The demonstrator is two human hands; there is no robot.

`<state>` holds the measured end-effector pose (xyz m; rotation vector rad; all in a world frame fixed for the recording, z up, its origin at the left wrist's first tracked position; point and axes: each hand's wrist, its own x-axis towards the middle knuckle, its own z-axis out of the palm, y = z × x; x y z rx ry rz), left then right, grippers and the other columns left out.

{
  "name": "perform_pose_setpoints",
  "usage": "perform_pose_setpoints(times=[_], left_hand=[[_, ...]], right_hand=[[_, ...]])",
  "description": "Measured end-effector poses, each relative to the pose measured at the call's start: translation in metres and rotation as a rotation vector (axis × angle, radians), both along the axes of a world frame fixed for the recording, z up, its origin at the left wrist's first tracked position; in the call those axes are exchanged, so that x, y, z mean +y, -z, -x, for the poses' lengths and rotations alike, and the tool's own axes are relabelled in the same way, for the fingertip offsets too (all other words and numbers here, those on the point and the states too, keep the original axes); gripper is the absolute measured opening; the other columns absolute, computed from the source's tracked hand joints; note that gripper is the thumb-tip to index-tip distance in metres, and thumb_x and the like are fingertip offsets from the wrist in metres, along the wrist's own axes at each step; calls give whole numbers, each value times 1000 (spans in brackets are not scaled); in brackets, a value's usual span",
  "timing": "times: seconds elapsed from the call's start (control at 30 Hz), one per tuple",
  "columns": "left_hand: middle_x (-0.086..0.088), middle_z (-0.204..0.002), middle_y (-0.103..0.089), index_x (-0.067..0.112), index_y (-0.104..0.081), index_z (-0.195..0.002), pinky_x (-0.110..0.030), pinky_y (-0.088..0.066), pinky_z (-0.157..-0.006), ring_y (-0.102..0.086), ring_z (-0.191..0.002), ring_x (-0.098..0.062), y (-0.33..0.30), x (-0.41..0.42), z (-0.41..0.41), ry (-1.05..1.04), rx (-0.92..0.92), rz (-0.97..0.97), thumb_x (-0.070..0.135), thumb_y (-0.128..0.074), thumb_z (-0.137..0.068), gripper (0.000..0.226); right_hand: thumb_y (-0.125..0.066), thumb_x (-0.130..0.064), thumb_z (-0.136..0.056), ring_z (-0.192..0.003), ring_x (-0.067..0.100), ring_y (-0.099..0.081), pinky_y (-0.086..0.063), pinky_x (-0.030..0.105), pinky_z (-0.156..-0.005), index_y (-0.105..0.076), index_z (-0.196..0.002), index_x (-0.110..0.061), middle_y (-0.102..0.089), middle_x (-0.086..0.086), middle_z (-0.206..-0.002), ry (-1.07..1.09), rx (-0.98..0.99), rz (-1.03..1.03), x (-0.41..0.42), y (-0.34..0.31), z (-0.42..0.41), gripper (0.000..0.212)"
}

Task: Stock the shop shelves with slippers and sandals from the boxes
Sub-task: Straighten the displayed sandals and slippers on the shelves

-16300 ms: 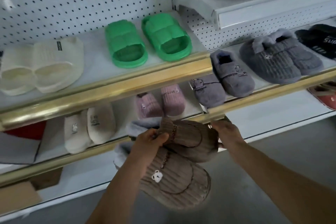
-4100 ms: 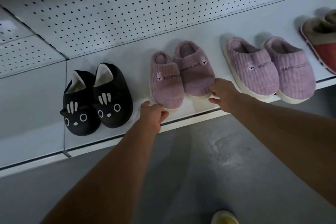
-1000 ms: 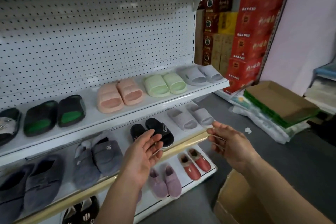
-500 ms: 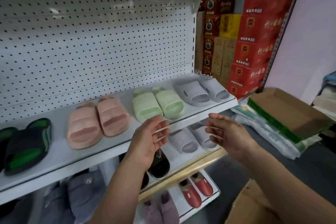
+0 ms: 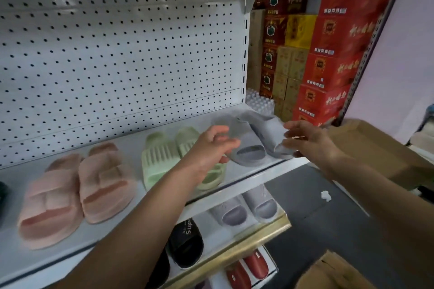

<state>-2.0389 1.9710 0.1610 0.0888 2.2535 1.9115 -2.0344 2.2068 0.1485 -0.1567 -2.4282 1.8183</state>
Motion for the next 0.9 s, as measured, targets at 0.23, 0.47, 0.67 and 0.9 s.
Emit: perform_pose_setpoints(times=[0.23, 0.47, 0.67, 0.9], left_hand=[[-4, -152, -27, 29, -26, -150, -31, -38, -103, -38, -134, -22, 16, 36, 53, 18, 117, 403, 35, -79, -78, 90], [-9, -160, -5, 27, -4, -154, -44, -27, -115, -16, -145, -34, 41, 63, 94, 84, 98, 867, 47, -85, -64, 123], [-8, -160, 6, 24, 3, -155, -37, -22, -116, -9, -148, -27, 48, 61, 104, 113, 62, 917, 39, -89, -61, 133], [-2, -160, 18, 27, 10, -154, -38, -19, -119, 0, -150, -23, 51, 65, 101, 170, 67, 933, 47, -90, -57, 140]], right_hand=[[-81, -16, -74, -119, 24, -50, -50, 34, -88, -40, -138, -35, -39, 2, -142, -234, -26, -411, 67, 3, 75, 78], [-84, -54, -52, -133, 15, -31, -32, 31, -110, -20, -146, -44, -24, -10, -147, -494, 11, -640, 73, 41, 124, 114], [-87, -40, -61, -136, 26, -27, -28, 39, -114, -17, -151, -33, -22, 3, -150, -528, 110, -724, 71, 54, 148, 115], [-88, -34, -62, -130, 25, -38, -33, 27, -102, -23, -149, -29, -32, 8, -143, -505, 151, -669, 66, 55, 167, 109]])
